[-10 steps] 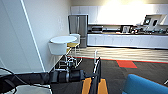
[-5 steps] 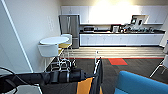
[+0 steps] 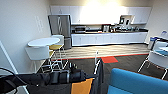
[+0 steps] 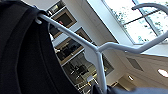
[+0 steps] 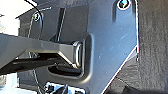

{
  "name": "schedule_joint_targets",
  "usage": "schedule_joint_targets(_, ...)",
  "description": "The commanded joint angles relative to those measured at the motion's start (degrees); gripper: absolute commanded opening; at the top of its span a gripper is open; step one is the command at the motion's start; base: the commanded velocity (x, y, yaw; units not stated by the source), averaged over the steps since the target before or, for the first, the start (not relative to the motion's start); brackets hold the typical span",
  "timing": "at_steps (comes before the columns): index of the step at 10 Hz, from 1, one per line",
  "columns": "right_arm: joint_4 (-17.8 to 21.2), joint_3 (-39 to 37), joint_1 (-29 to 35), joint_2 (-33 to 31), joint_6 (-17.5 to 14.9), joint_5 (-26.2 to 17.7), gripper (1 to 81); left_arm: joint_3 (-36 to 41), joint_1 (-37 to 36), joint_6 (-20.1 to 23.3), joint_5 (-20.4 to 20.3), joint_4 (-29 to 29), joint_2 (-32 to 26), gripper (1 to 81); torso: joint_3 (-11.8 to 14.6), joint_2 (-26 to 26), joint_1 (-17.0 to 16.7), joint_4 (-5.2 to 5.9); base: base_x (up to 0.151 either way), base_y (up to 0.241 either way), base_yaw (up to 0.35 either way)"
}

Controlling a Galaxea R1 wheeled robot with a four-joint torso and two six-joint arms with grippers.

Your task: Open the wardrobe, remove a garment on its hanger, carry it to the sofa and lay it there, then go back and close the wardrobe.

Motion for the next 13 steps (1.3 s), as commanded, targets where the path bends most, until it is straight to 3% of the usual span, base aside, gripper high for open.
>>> schedule_joint_targets(1, -0.48, 0.2, 1.63, -0.68, -0.04, -3.35, 81.1, 1.94, -7.65, 0.71, -1.69, 1.34, -0.43, 1.0, 0.0, 0.0, 0.03, 0.0, 0.0, 0.0, -0.238)
schedule_joint_targets(13, -0.39, 0.29, 1.63, -0.77, -0.04, -3.26, 81.1, 2.02, -7.65, 0.8, -2.04, 1.51, -0.86, 1.0, 0.0, 0.0, 0.03, 0.0, 0.0, 0.0, -0.239)
